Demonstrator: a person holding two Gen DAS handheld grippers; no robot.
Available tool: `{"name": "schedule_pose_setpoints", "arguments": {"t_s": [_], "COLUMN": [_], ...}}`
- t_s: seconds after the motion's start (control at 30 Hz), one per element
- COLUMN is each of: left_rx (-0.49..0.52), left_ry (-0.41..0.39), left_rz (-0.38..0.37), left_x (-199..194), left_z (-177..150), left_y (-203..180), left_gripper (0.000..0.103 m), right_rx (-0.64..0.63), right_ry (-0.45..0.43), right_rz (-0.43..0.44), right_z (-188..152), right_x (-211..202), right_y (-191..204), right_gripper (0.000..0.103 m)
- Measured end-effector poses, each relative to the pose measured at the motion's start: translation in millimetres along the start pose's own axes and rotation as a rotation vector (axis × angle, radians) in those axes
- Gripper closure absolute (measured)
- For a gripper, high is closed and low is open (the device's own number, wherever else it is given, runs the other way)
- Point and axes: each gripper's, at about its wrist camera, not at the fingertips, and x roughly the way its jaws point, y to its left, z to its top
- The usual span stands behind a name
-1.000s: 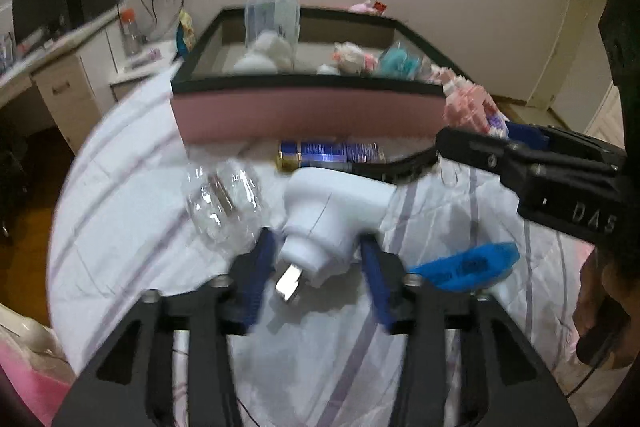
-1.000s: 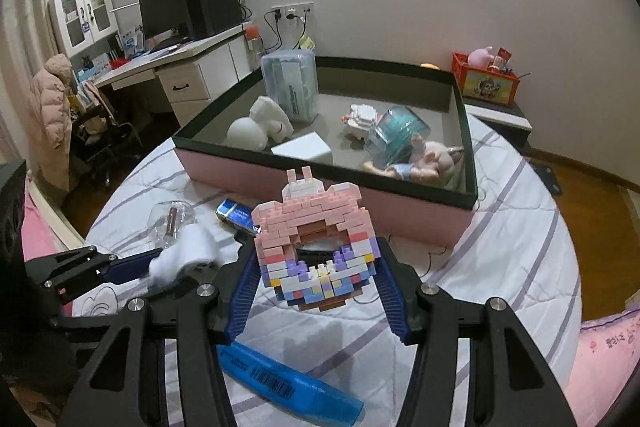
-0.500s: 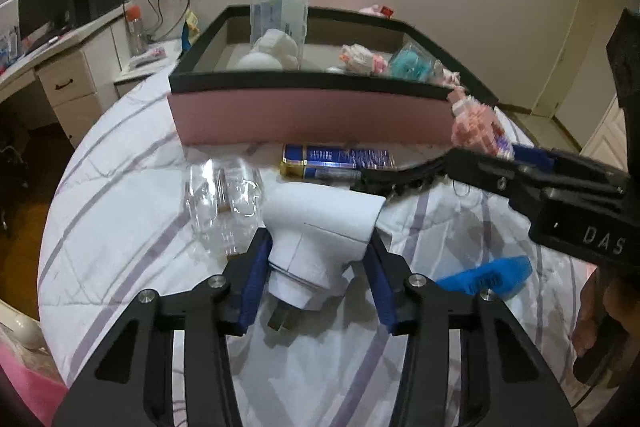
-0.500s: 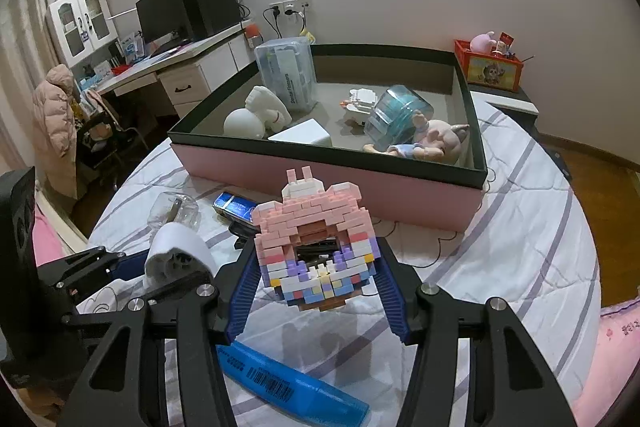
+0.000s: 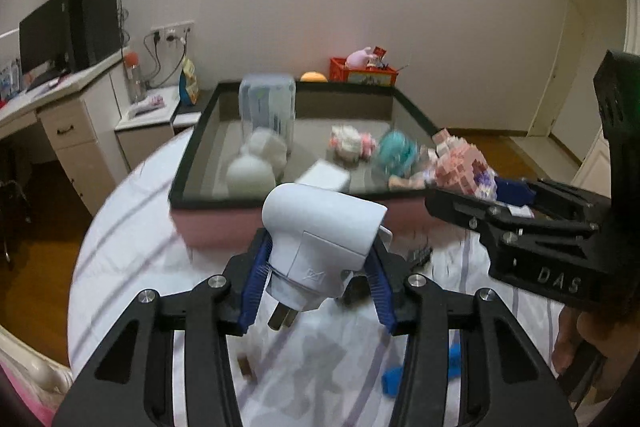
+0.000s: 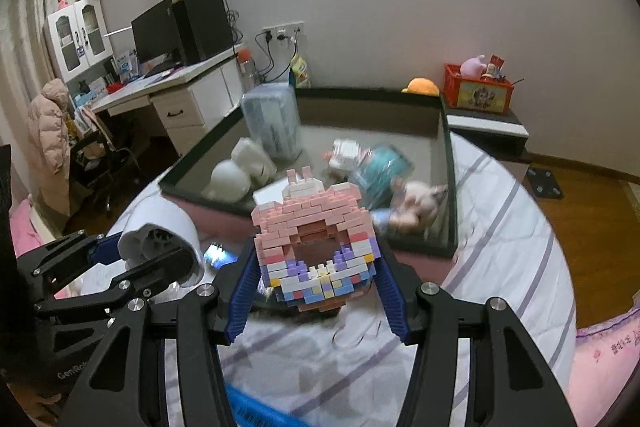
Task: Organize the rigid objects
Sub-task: 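Carry the plug and donut figure into the pink box and open both tools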
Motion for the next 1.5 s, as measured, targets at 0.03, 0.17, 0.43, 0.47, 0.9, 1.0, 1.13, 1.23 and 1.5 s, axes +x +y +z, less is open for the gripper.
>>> {"name": "schedule_pose_setpoints", "arguments": {"t_s": [0.03,0.17,0.43,0.47,0.9,1.0,1.13,1.23,1.5], "left_rx": [0.004,0.012,0.013,0.014,0.022,0.03,0.029,0.014,0.017], "left_ry": [-0.004,-0.01,0.022,0.029,0.081,0.078,0.081,0.093,0.085], "left_rz": [0.002,0.01,0.021,0.027,0.068,0.08,0.099,0.11,0.185], "left_x": [1,15,58,64,93,94,94,97,88], "left_z": [5,29,66,68,70,70,66,61,53], "left_y": [0,2,14,16,31,32,31,33,33], "left_gripper": [0.056,0.056,0.056,0.056,0.057,0.057,0.051,0.041,0.023], "right_rx": [0.0,0.006,0.007,0.006,-0.077,-0.09,-0.114,-0.118,-0.09], "right_ry": [-0.002,0.0,0.037,0.043,0.07,0.066,0.061,0.052,0.033], "right_rz": [-0.002,-0.007,-0.034,-0.037,-0.062,-0.082,-0.117,-0.125,-0.147], "right_z": [3,16,39,39,48,46,44,42,34], "right_x": [1,14,54,57,76,77,76,74,67], "right_y": [0,-5,-15,-14,0,0,3,5,-1], "right_gripper": [0.047,0.047,0.047,0.047,0.047,0.047,0.047,0.047,0.033]}}
